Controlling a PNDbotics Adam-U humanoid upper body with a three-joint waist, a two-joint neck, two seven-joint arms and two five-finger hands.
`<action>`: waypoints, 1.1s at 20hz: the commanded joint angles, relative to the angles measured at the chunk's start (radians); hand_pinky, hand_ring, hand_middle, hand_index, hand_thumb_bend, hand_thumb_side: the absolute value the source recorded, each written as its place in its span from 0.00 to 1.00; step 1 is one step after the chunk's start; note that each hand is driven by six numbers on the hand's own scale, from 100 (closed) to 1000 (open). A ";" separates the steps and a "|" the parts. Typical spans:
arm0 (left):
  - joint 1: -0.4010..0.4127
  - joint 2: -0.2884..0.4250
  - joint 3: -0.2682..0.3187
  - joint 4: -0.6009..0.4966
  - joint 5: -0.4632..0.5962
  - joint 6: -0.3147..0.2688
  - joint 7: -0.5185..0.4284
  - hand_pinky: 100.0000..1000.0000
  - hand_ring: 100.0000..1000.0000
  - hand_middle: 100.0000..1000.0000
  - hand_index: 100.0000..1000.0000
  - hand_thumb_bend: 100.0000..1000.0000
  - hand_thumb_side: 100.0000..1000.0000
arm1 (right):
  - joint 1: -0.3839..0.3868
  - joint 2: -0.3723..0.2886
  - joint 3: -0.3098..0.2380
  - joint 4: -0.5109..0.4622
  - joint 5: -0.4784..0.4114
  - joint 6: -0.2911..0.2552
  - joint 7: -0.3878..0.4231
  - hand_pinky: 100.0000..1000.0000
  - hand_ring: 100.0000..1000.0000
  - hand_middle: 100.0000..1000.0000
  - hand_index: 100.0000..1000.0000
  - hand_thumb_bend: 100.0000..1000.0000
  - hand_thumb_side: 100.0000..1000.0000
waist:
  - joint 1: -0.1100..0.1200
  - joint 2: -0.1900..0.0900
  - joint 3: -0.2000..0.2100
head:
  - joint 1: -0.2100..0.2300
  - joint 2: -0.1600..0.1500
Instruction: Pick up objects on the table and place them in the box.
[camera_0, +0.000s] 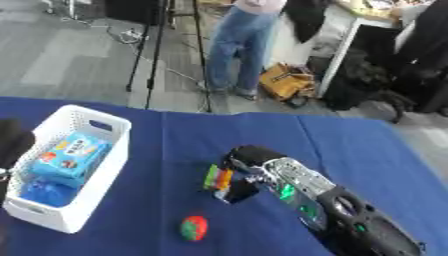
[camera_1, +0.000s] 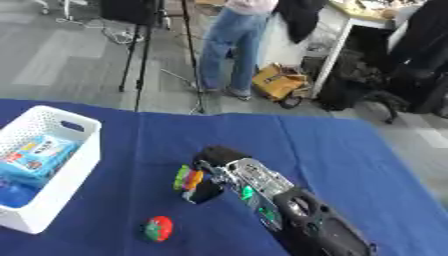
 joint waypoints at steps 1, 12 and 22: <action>-0.004 -0.004 -0.003 -0.015 0.003 -0.001 -0.003 0.94 0.89 0.88 0.85 0.00 1.00 | -0.017 -0.031 -0.013 -0.015 0.002 0.006 -0.005 0.99 0.93 0.60 0.73 0.34 0.57 | 0.005 -0.027 -0.001 | -0.002 -0.012; -0.001 -0.007 -0.004 -0.015 0.005 -0.002 -0.005 0.93 0.89 0.87 0.85 0.00 1.00 | -0.016 -0.032 -0.011 -0.020 0.008 0.012 -0.008 0.99 0.93 0.54 0.68 0.27 0.55 | 0.005 -0.028 -0.003 | -0.004 -0.009; 0.000 -0.015 -0.005 -0.015 0.004 -0.005 -0.006 0.93 0.89 0.87 0.85 0.00 1.00 | -0.012 -0.035 -0.012 -0.025 0.009 0.021 -0.018 0.99 0.91 0.47 0.60 0.18 0.56 | 0.006 -0.033 -0.002 | -0.005 -0.003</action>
